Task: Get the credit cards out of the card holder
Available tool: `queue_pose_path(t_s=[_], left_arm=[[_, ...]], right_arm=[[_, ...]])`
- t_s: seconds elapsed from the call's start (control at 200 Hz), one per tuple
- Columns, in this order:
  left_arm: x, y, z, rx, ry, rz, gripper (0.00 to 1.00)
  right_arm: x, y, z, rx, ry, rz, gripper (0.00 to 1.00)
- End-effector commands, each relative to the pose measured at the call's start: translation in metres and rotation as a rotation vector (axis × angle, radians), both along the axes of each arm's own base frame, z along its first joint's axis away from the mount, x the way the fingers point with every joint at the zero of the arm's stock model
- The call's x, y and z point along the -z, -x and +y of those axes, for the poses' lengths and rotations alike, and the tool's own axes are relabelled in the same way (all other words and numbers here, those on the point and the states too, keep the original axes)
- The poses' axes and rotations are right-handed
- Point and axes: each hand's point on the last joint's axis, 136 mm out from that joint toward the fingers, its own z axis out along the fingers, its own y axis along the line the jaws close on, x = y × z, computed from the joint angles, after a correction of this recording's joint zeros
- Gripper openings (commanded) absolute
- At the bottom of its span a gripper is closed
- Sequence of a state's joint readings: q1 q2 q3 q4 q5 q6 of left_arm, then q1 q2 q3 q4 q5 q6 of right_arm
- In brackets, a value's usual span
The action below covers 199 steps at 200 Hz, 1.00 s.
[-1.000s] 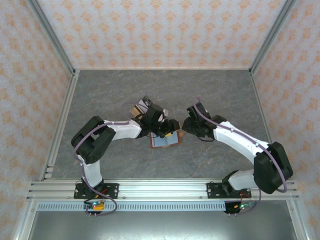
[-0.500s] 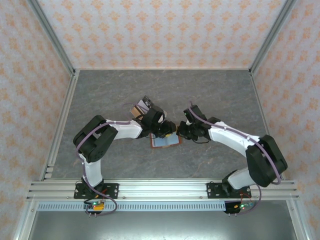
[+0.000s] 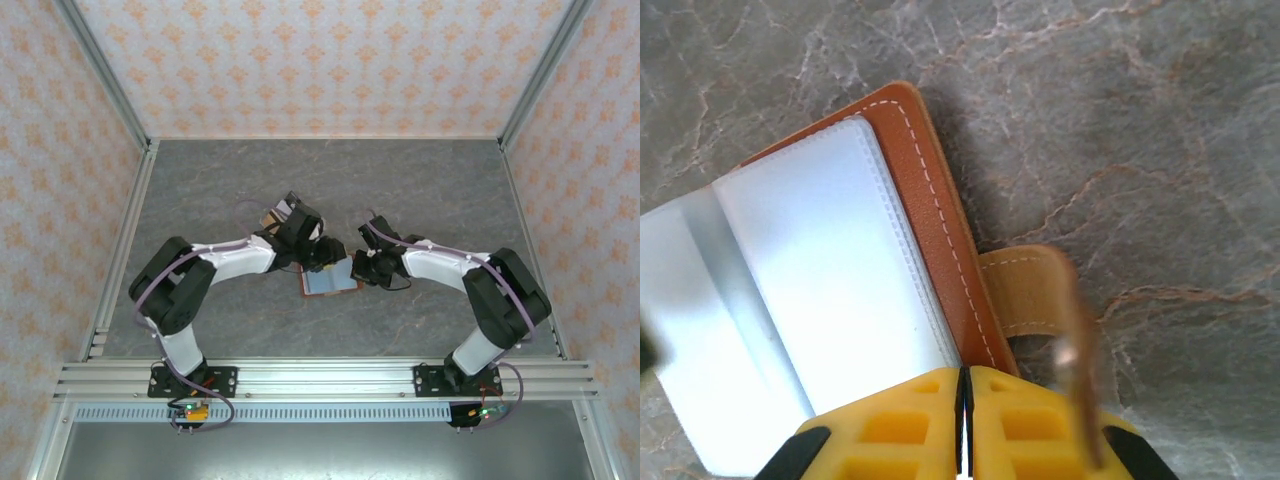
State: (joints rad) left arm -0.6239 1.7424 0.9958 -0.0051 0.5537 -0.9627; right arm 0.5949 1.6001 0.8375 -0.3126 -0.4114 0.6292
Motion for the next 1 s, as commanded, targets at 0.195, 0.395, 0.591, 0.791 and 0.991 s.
queue_pose_path(t_s=[0.195,0.395,0.591,0.791,0.991], left_arm=[[0.006,0.019,0.070,-0.096,-0.153,0.039,0.51],[0.015,0.027,0.070,-0.086,-0.139,0.064,0.56],[0.024,0.029,0.067,-0.072,-0.144,0.091,0.58],[0.026,0.027,0.063,-0.066,-0.137,0.089,0.54],[0.031,0.026,0.058,-0.066,-0.122,0.100,0.53]], right_arm=[[0.006,-0.004,-0.009,0.033,0.059,-0.011,0.12],[0.007,-0.005,-0.008,0.035,0.063,-0.002,0.12],[0.010,-0.005,-0.009,0.041,0.073,0.005,0.12],[0.010,-0.005,-0.009,0.041,0.078,0.006,0.12],[0.010,-0.006,-0.009,0.039,0.076,0.008,0.12]])
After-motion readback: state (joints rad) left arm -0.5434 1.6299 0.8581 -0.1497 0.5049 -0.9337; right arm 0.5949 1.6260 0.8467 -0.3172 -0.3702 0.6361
